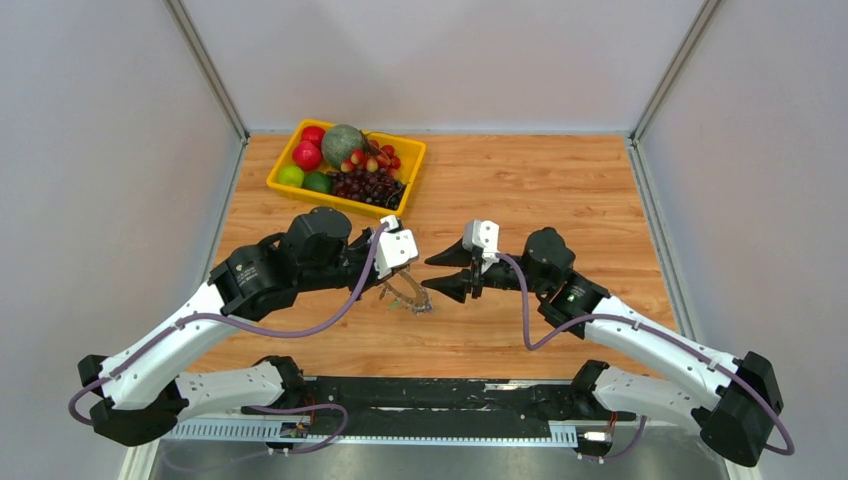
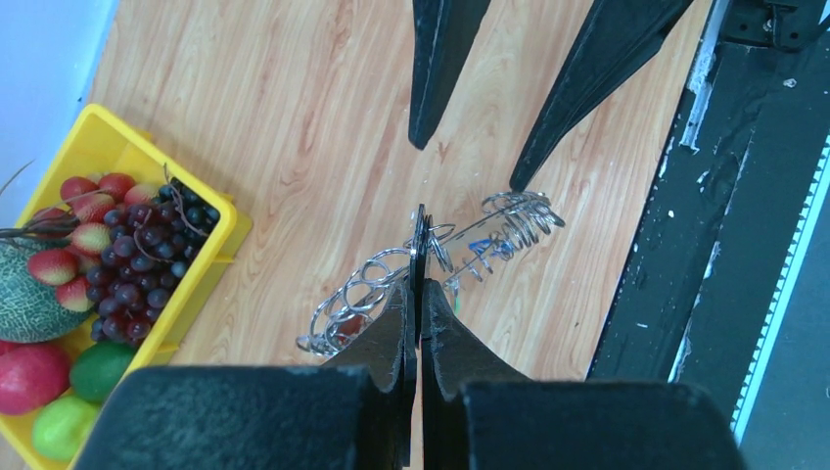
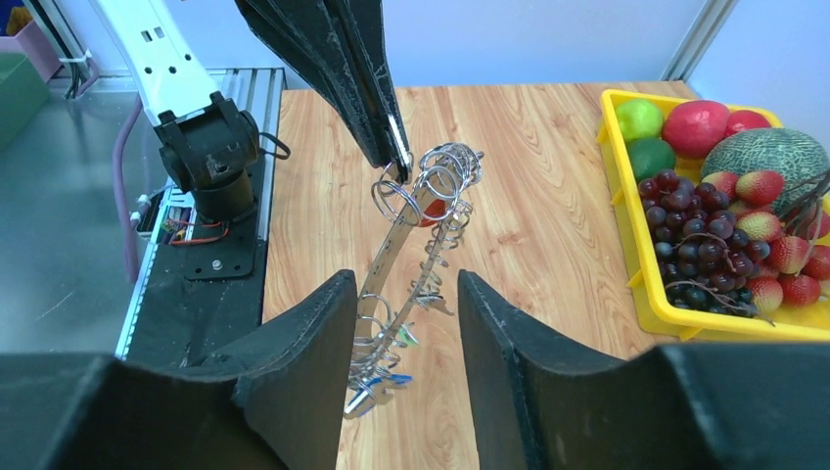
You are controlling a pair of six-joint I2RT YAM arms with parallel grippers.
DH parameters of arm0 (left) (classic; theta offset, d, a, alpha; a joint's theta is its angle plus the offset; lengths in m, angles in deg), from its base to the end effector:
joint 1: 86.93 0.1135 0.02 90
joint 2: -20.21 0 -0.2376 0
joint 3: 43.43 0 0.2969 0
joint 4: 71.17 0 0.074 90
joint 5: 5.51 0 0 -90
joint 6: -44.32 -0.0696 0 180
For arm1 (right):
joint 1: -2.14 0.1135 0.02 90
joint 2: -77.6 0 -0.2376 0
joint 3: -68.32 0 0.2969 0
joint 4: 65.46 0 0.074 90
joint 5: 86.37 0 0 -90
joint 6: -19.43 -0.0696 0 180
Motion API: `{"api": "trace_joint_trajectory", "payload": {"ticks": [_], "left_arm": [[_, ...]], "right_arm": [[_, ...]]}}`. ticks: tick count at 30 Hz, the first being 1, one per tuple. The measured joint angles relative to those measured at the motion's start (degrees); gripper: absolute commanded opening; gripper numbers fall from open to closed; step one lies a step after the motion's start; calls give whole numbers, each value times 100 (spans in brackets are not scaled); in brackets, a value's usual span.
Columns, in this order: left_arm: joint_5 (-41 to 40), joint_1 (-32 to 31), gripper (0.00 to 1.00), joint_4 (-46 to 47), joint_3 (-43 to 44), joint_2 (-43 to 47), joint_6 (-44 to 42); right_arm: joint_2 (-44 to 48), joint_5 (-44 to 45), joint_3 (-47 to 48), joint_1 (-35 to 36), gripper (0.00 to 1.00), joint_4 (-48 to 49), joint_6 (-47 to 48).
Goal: Remove the keys from the keyring
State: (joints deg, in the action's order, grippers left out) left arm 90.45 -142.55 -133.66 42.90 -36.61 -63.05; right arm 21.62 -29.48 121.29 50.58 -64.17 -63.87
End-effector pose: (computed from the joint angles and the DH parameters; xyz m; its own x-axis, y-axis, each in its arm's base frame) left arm 0.1456 -0.2257 0.3806 -0.0336 0.5750 -0.8175 0.9221 0.3333 0.1965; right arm 0.1811 0.2615 0.2909 0.0956 -0.0395 -0.9946 -0.9846 0.1435 -0.1003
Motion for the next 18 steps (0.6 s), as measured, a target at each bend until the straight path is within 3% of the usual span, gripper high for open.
{"api": "trace_joint_trajectory", "payload": {"ticks": [18], "left_arm": [[232,-2,0,-15,79,-31,-17]], "right_arm": [[-470,-385,251,17,38,501,28]]}}
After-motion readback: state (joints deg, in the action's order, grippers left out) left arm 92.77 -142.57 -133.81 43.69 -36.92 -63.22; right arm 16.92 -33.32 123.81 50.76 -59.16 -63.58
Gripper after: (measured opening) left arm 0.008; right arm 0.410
